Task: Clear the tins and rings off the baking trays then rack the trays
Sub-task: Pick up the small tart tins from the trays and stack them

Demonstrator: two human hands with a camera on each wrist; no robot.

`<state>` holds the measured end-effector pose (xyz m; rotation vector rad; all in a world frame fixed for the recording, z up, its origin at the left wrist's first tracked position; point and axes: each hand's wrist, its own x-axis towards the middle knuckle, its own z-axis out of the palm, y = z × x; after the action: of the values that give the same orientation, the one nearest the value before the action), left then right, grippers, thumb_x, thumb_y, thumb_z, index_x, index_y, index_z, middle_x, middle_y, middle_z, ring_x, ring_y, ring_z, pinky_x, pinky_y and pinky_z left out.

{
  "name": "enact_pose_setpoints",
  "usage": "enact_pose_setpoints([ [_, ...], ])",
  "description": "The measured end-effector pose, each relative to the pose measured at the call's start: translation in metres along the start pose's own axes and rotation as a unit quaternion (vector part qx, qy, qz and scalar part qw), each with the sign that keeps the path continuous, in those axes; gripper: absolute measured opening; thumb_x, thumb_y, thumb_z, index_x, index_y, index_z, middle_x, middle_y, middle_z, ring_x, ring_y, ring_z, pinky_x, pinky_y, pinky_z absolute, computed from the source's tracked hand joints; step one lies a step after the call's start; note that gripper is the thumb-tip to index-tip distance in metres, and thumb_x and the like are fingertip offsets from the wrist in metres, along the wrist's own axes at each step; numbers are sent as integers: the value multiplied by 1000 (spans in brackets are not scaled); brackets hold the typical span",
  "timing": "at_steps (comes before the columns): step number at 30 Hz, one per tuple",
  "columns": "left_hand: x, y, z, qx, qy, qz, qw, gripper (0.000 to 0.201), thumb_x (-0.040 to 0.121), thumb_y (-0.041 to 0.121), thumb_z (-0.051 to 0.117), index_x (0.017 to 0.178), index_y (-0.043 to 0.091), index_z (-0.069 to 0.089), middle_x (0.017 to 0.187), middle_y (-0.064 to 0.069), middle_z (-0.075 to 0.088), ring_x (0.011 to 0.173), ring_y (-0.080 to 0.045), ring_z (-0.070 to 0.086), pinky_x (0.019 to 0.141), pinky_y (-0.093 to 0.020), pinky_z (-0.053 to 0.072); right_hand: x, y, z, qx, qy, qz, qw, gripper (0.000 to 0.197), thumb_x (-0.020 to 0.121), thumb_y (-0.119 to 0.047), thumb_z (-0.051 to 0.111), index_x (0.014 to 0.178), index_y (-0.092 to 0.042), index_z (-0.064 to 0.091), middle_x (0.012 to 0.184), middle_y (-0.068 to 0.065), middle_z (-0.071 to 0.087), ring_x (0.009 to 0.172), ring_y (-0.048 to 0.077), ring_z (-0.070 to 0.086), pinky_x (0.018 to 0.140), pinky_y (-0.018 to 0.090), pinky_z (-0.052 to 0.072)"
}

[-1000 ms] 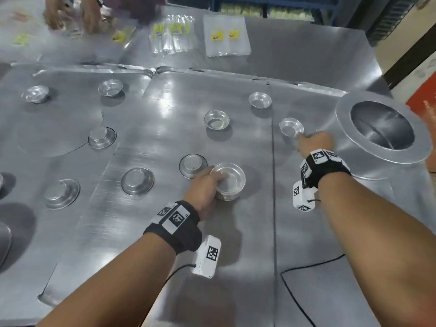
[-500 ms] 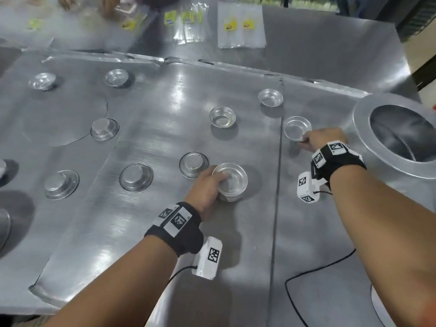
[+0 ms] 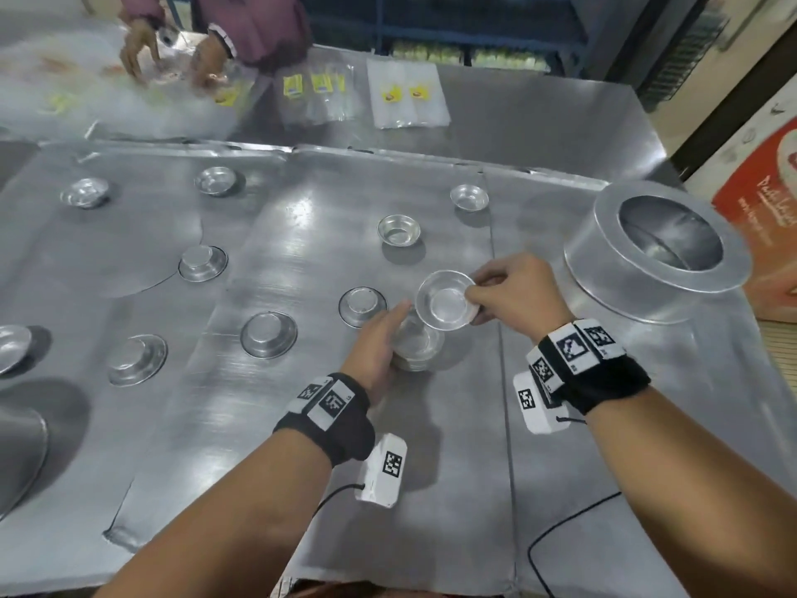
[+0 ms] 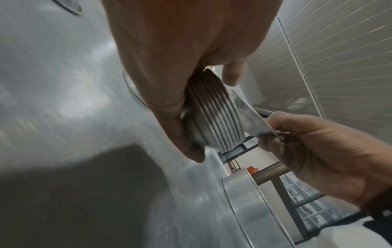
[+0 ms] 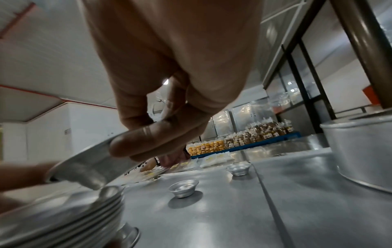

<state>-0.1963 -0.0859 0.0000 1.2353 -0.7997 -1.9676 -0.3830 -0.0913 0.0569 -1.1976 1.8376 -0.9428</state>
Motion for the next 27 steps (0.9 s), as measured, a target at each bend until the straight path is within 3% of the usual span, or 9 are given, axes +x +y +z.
enact_pose_setpoints([
  [4, -11, 2, -6, 26, -48, 2, 998, 38, 98, 37, 58, 122, 10, 68, 109, -8, 74, 97, -25, 68, 98, -52, 51, -28, -6, 18, -38, -11, -17, 999, 13, 69, 4, 69, 76, -5, 76, 63, 14, 70, 53, 27, 71, 55, 41, 62],
  [6, -13, 0, -10, 40, -40, -3, 998, 51, 85, 32, 71, 128, 7, 62, 113, -13, 73, 97, -28, 68, 99, -61, 48, -39, -7, 27, -53, -19, -16, 998, 14, 70, 3, 69, 78, -5, 77, 61, 10, 70, 51, 23, 71, 55, 40, 62],
  [8, -15, -3, -14, 49, -34, -5, 998, 55, 77, 24, 71, 128, 8, 59, 123, -21, 68, 102, -34, 68, 99, -68, 46, -48, -5, 35, -62, -19, -13, 998, 16, 71, 2, 70, 83, -6, 76, 61, 7, 71, 49, 21, 70, 54, 37, 61],
  [12, -16, -6, -23, 55, -40, -1, 998, 58, 74, 18, 67, 130, 7, 57, 127, -25, 64, 100, -32, 65, 98, -68, 46, -60, 1, 44, -74, 10, -27, 997, 16, 71, -3, 72, 84, -10, 77, 60, 6, 70, 39, 12, 61, 45, 25, 55],
  [16, -20, -10, -28, 72, -57, 1, 996, 54, 75, 17, 62, 127, 2, 59, 127, -31, 60, 101, -35, 63, 95, -69, 45, -70, 14, 50, -67, 18, -19, 997, 14, 73, -9, 77, 87, -14, 79, 66, 2, 71, 44, 9, 62, 49, 25, 57],
  [19, -23, -14, -28, 86, -59, -4, 994, 46, 83, 13, 60, 128, 2, 59, 125, -29, 64, 100, -33, 65, 88, -55, 53, -77, 25, 57, -27, 6, 18, 999, 13, 77, -8, 77, 90, -9, 77, 71, 9, 72, 55, 20, 71, 55, 36, 61],
  [22, -23, -21, -29, 100, -67, -4, 993, 31, 95, 1, 50, 125, 1, 59, 109, -22, 67, 91, -28, 66, 72, -38, 56, -84, 32, 62, 17, -2, 49, 999, 9, 77, -4, 74, 86, -4, 74, 74, 16, 70, 63, 28, 73, 56, 43, 61],
  [25, -25, -24, -27, 106, -63, 2, 992, 27, 92, 2, 53, 117, 1, 64, 101, -18, 68, 86, -29, 65, 72, -38, 53, -88, 38, 63, 48, 6, 67, 997, 8, 77, -1, 73, 85, 0, 73, 76, 19, 70, 64, 29, 73, 56, 44, 61],
  [27, -26, -24, -24, 137, -65, 12, 988, 33, 80, 11, 61, 110, 2, 68, 97, -18, 71, 84, -29, 65, 73, -39, 50, -90, 45, 63, 59, 11, 75, 995, 7, 75, -1, 74, 82, 0, 73, 76, 20, 71, 66, 30, 73, 56, 46, 61],
])
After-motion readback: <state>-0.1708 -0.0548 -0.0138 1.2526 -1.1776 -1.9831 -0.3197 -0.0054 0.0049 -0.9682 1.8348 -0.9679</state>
